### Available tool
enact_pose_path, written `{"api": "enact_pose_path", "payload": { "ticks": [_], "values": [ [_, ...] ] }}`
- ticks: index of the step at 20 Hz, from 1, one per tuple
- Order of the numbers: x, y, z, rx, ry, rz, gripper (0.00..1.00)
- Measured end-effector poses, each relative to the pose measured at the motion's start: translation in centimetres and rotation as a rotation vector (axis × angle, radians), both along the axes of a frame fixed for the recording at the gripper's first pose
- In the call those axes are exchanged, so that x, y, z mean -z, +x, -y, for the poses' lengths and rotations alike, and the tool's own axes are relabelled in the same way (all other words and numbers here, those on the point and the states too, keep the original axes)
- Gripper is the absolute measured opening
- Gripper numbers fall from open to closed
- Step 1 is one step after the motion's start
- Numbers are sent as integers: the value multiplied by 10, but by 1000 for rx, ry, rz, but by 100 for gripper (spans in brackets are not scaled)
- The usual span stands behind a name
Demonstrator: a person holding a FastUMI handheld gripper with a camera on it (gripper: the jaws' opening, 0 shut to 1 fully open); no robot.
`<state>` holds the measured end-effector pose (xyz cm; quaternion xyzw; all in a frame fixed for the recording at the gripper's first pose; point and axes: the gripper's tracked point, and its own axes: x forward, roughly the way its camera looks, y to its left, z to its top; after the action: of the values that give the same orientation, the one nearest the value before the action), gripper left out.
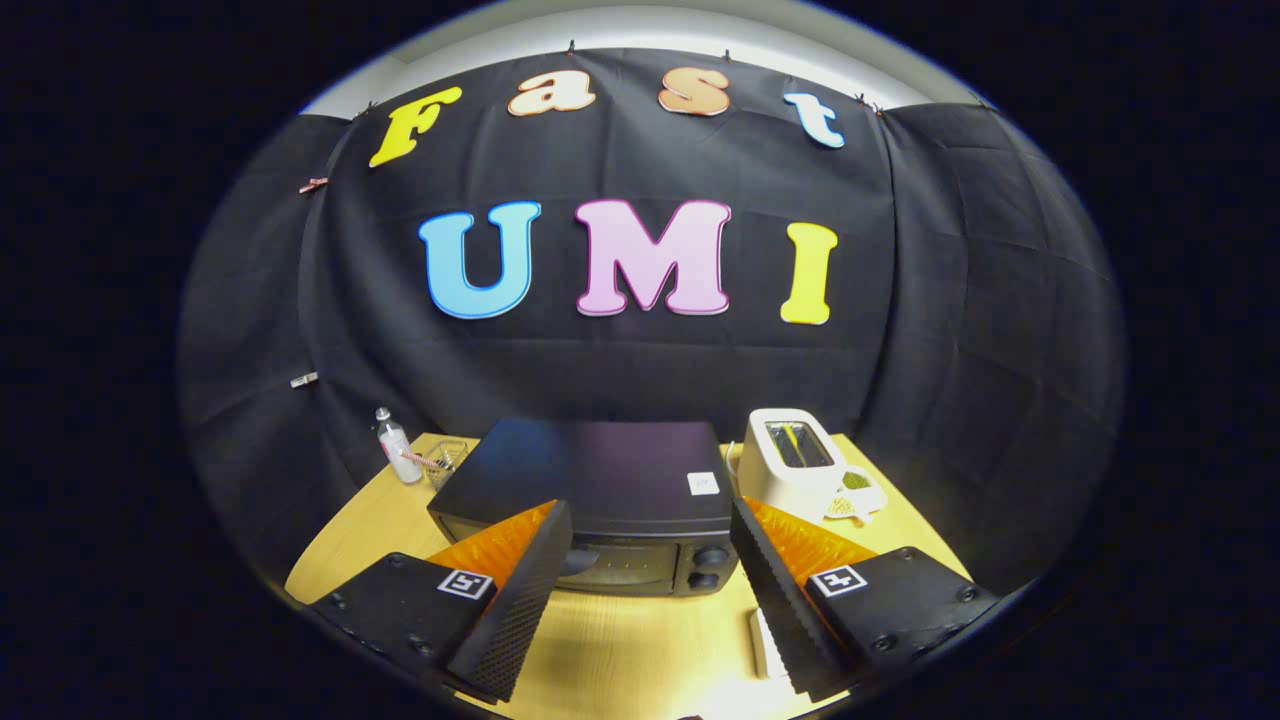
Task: Open the toaster oven, put the food inside, and close the toaster oven door.
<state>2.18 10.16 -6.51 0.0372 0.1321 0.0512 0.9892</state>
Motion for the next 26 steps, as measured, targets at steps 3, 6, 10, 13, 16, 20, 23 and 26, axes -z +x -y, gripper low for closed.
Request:
{"api": "enact_pose_path", "payload": {
  "ticks": [3,6,10,13,16,20,23,26],
  "values": [
    [-33,-7,31,36,-31,73,99],
    [-59,-15,56,67,-59,139,99],
    [-86,-22,79,96,-53,186,98],
    [-108,-27,94,133,-37,227,98],
    [-123,-32,103,149,-11,266,98],
    [-128,-39,107,160,-2,280,98],
    [-128,-39,107,161,3,276,98],
    [-127,-40,105,157,7,275,98]
  ]
}}
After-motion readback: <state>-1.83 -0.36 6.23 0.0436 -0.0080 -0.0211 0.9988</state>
